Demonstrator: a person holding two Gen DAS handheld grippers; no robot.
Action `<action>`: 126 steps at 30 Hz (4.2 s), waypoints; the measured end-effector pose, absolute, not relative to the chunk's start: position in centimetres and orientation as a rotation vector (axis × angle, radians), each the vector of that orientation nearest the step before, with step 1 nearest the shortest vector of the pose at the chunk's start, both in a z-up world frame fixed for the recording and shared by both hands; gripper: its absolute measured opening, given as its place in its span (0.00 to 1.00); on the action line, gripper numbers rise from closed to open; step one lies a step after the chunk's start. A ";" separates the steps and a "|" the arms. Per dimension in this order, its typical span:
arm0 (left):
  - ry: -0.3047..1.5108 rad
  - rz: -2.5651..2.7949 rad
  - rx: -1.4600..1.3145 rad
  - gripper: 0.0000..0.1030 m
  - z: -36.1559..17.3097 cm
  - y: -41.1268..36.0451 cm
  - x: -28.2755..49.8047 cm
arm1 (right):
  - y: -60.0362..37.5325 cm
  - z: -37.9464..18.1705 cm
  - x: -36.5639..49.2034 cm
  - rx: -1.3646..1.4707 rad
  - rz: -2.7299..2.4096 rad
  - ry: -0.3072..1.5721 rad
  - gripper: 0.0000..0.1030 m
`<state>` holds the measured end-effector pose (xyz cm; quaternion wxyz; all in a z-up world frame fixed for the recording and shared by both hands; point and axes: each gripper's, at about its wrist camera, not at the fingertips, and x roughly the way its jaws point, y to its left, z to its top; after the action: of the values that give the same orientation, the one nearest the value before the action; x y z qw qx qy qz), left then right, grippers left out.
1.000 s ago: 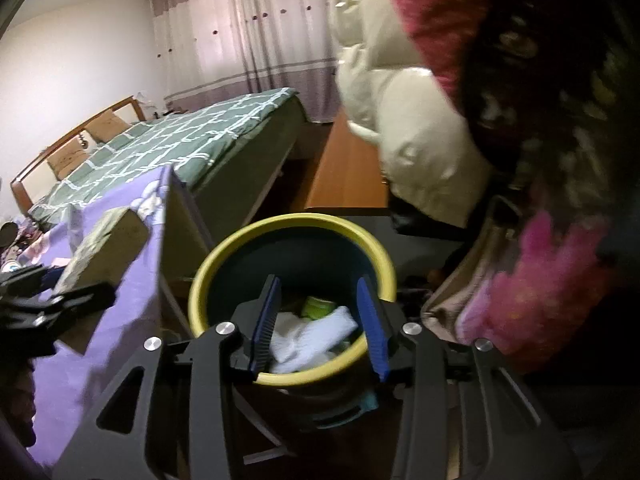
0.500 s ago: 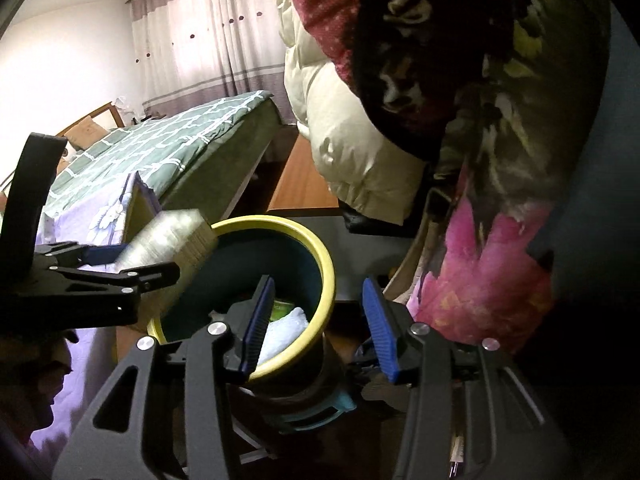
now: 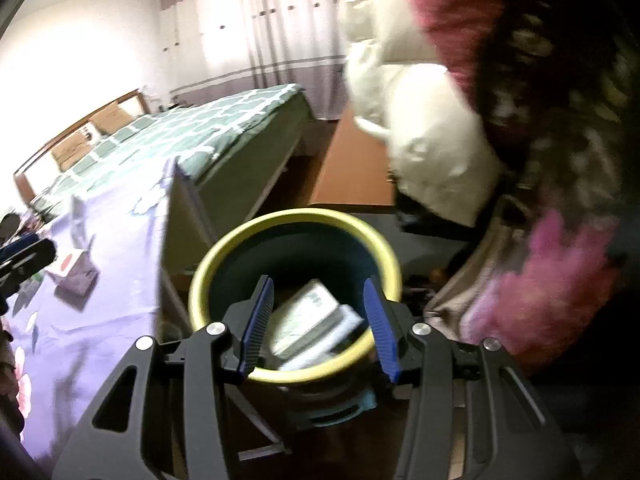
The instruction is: Collect trash
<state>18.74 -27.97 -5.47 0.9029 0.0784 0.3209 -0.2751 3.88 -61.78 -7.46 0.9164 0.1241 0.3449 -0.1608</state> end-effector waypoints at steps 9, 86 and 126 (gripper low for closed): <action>0.599 -0.207 0.099 0.94 -6.7 -11.6 18.7 | -54.3 -7.2 8.6 0.209 -0.143 0.742 0.44; 0.605 -0.069 0.119 0.95 -10.1 -6.7 17.7 | -57.9 -8.6 12.4 0.275 -0.304 0.764 0.14; 0.758 -0.156 0.171 0.94 -11.4 -21.9 24.3 | -64.8 -13.3 11.8 0.378 -0.356 0.804 0.45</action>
<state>24.32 -21.90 -11.43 0.9225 0.0835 0.3690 -0.0759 11.76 -64.82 -13.34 0.8877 0.1820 0.3866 -0.1713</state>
